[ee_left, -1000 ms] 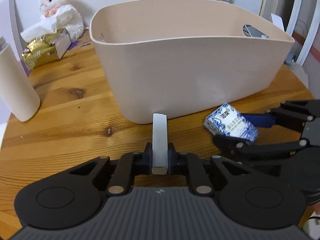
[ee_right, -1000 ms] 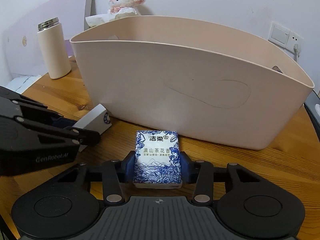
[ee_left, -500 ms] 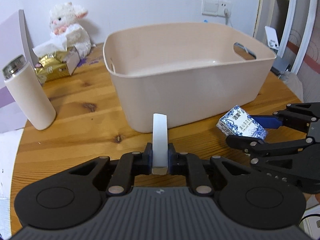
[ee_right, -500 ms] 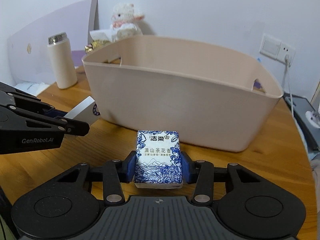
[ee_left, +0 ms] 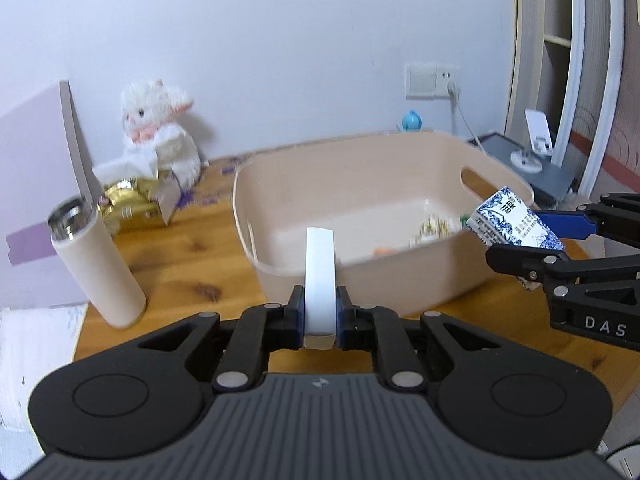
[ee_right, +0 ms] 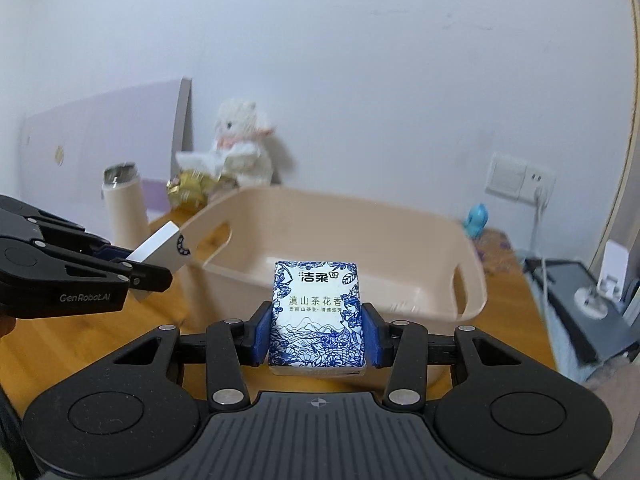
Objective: Organize objects
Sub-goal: 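Drop the white box and blue tea box into the beige basket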
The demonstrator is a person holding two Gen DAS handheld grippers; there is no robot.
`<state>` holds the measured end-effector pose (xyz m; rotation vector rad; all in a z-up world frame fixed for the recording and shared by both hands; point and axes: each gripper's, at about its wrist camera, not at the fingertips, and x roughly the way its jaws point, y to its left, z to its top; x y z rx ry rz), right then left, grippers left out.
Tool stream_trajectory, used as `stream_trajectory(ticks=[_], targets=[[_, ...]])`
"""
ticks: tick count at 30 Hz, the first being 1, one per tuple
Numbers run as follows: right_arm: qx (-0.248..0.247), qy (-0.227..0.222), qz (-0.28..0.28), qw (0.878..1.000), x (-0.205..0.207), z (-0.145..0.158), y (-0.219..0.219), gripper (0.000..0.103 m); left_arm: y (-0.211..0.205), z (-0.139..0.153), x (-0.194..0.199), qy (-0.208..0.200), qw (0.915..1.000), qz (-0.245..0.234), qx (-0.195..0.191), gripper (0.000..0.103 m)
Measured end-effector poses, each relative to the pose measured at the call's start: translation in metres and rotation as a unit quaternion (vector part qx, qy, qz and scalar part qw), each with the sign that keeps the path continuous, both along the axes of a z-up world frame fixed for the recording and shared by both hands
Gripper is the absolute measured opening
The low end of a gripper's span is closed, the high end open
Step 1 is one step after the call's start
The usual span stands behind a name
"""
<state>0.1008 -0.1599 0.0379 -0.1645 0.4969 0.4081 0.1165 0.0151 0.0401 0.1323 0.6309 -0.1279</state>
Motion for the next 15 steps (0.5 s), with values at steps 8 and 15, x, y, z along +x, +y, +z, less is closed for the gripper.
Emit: stream_trajectory(ticks=[8, 15], targets=[[0.011, -0.027, -0.028, 0.999, 0.031, 0.014, -0.009, 0.043, -0.015, 0.022, 0.035, -0.023, 0.9997, 0.001, 0.007, 0.016], [0.009, -0.018, -0.056, 0.998, 0.067, 0.007, -0.013, 0.043, -0.023, 0.011, 0.085, 0.008, 0.9997, 0.019, 0.011, 0.016]])
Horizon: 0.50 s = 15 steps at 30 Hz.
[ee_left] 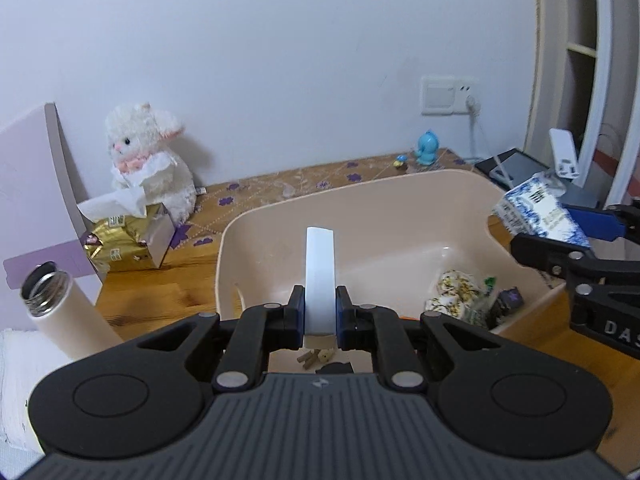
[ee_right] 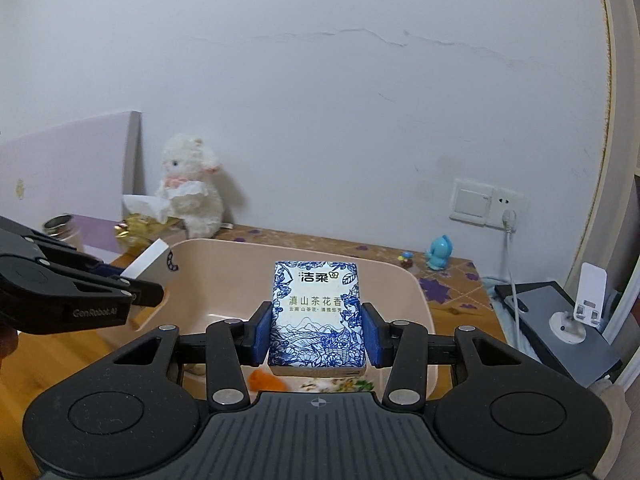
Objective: Organize objects
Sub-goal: 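Drop the white box and blue tea box into the beige basket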
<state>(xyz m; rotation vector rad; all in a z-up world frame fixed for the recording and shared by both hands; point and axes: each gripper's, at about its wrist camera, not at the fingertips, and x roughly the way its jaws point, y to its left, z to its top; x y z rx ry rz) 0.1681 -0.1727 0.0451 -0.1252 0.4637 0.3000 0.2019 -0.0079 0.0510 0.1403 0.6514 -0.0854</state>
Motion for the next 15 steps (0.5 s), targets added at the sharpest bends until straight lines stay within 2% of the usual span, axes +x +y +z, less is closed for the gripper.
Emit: stream_trajectory(ticks=[8, 15], targets=[[-0.010, 0.046, -0.022, 0.999, 0.039, -0.030, -0.002, 0.043, -0.008, -0.034, 0.046, 0.059, 0.9981, 0.011, 0.015, 0.016], [-0.026, 0.085, -0.021, 0.996, 0.050, -0.053, -0.001, 0.043, -0.011, -0.056, 0.058, 0.101, 0.9947, 0.005, 0.019, 0.017]])
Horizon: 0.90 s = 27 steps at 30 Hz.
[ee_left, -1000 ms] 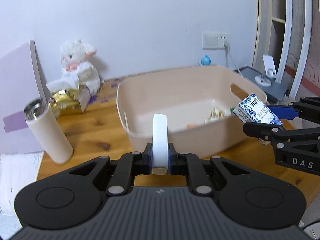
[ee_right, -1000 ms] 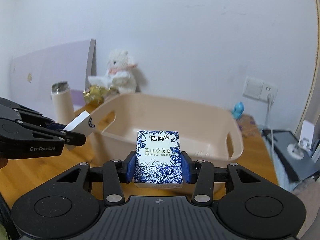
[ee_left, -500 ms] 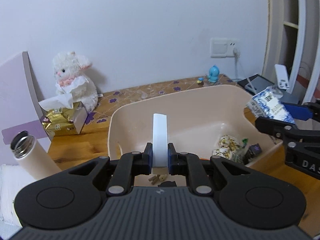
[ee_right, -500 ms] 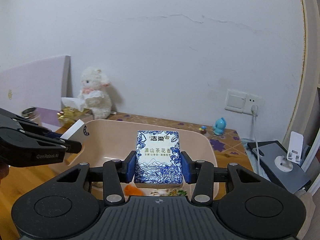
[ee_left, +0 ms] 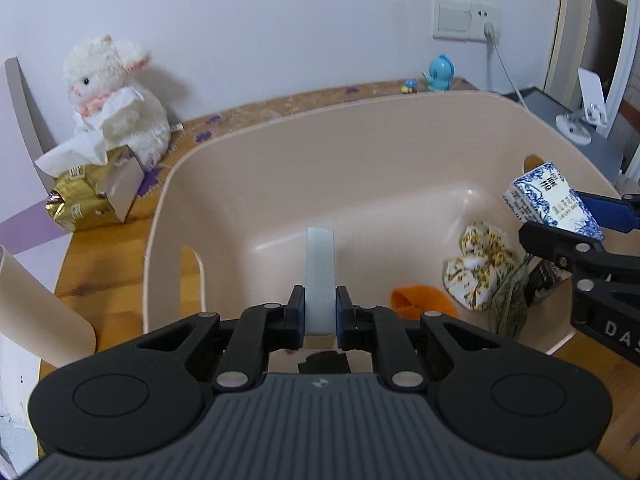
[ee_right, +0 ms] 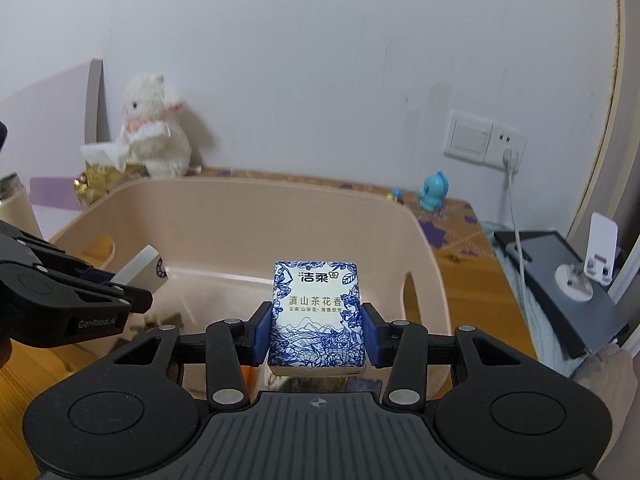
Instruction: Organize objects
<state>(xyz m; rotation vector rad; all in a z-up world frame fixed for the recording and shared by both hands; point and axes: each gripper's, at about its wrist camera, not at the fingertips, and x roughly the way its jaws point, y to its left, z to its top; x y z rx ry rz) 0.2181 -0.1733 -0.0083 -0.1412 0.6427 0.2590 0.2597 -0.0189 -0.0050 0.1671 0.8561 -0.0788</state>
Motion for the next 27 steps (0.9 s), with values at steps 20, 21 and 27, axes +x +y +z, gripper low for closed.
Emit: stream_trajectory(ticks=[20, 21, 27], targets=[[0.041, -0.029, -0.013, 0.999, -0.053, 0.031, -0.023, 0.088, 0.005, 0.035, -0.057, -0.047, 0.9986, 0.014, -0.021, 0.089], [0.043, -0.028, -0.012, 0.999, -0.058, 0.033, -0.024, 0.089, 0.005, 0.036, -0.062, -0.050, 0.9984, 0.015, -0.021, 0.089], [0.040, -0.028, -0.002, 0.999, -0.082, 0.042, -0.028, 0.091, 0.011, 0.049, -0.088, -0.061, 0.9978, 0.016, -0.020, 0.091]])
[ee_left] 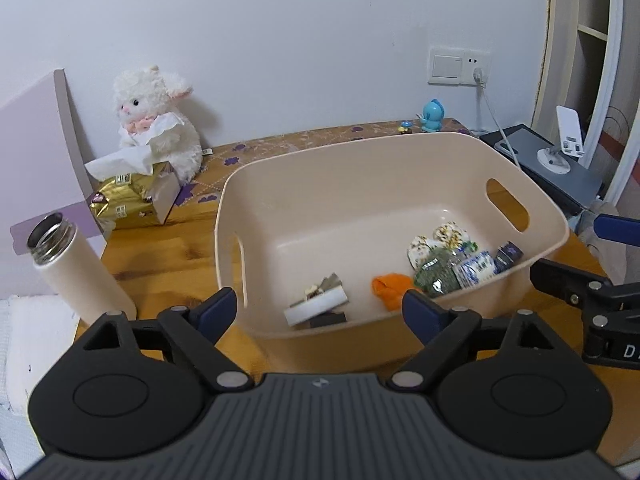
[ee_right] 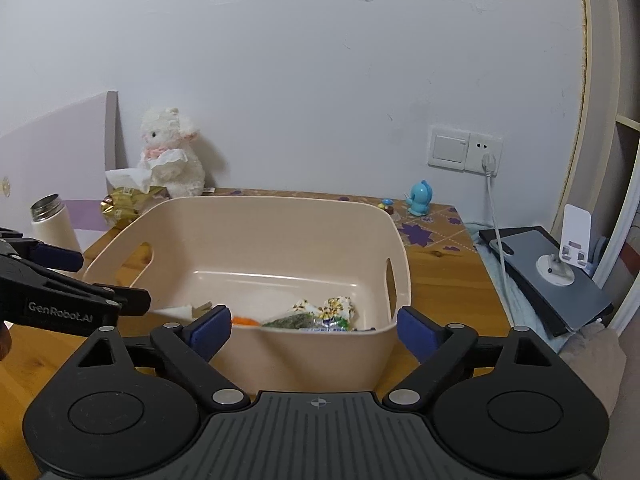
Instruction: Organize objects
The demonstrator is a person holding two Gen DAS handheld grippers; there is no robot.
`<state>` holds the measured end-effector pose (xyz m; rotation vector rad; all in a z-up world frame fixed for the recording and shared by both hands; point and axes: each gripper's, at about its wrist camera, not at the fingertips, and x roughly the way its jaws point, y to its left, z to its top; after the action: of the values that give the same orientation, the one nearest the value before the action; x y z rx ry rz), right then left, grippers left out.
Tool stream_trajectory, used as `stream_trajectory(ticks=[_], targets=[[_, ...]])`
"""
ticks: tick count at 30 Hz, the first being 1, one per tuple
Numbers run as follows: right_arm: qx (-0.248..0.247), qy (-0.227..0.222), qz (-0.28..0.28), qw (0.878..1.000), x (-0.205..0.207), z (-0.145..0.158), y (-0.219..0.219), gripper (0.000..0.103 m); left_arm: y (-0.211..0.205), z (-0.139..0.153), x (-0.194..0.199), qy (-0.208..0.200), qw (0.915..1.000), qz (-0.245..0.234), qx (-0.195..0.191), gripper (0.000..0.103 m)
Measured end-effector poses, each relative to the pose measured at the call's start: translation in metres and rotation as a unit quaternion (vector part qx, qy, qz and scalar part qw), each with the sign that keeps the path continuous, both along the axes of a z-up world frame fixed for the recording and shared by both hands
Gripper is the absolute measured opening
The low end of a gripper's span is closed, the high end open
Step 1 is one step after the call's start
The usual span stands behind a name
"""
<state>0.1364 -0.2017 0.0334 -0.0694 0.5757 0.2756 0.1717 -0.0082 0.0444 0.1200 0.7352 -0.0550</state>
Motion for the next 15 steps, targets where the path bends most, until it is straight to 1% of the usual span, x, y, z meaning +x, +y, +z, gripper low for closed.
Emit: stream_trajectory(ticks=[8, 11, 15], targets=[[0.008, 0.000, 0.011, 1.000, -0.029, 0.012, -0.003, 0.091, -0.004, 0.009, -0.036, -0.007, 1.0000, -0.002, 0.006, 0.091], [0.010, -0.003, 0.012, 1.000, -0.040, 0.017, -0.003, 0.096, -0.005, 0.013, -0.048, -0.008, 1.0000, -0.005, -0.002, 0.091], [0.013, -0.001, 0.015, 1.000, -0.054, 0.019, -0.003, 0.097, -0.007, 0.018, -0.066, -0.013, 0.9998, -0.009, -0.008, 0.091]])
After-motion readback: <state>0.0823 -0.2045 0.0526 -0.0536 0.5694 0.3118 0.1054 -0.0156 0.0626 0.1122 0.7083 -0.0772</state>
